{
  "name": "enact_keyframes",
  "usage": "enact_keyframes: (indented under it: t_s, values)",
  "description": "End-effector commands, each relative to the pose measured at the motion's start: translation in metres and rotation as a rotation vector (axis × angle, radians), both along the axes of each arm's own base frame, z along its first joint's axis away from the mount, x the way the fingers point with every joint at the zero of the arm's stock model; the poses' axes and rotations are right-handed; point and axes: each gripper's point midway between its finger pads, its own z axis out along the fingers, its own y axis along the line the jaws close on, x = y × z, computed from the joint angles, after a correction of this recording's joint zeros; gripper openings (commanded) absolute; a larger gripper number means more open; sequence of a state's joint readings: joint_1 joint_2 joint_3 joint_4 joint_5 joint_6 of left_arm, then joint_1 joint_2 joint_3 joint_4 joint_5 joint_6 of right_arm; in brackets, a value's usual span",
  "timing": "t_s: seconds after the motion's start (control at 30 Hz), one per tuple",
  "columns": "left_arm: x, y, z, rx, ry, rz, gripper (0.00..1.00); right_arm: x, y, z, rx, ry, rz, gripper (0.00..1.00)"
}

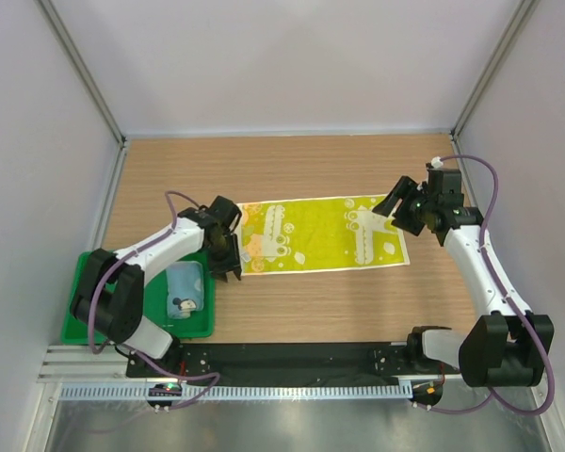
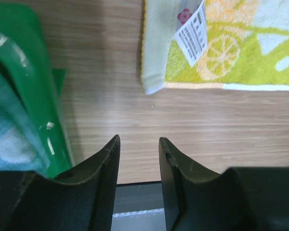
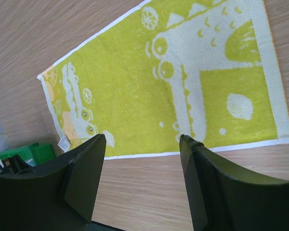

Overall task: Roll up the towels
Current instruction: Flatten the towel

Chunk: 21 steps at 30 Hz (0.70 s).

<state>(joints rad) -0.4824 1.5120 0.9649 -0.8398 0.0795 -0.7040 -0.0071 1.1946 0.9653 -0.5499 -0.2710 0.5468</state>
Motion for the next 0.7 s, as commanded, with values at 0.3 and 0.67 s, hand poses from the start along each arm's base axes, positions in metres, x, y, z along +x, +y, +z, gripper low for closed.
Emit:
enact_keyframes:
  t_s: [0.3, 0.67]
  values:
    - [0.045, -0.02, -0.021, -0.005, -0.047, 0.091, 0.39, -0.004, -0.005, 0.007, -0.055, -0.006, 0.012, 0.69]
    - [0.043, -0.012, -0.037, 0.06, -0.007, 0.09, 0.37, -0.008, -0.007, 0.005, -0.075, 0.008, 0.024, 0.68]
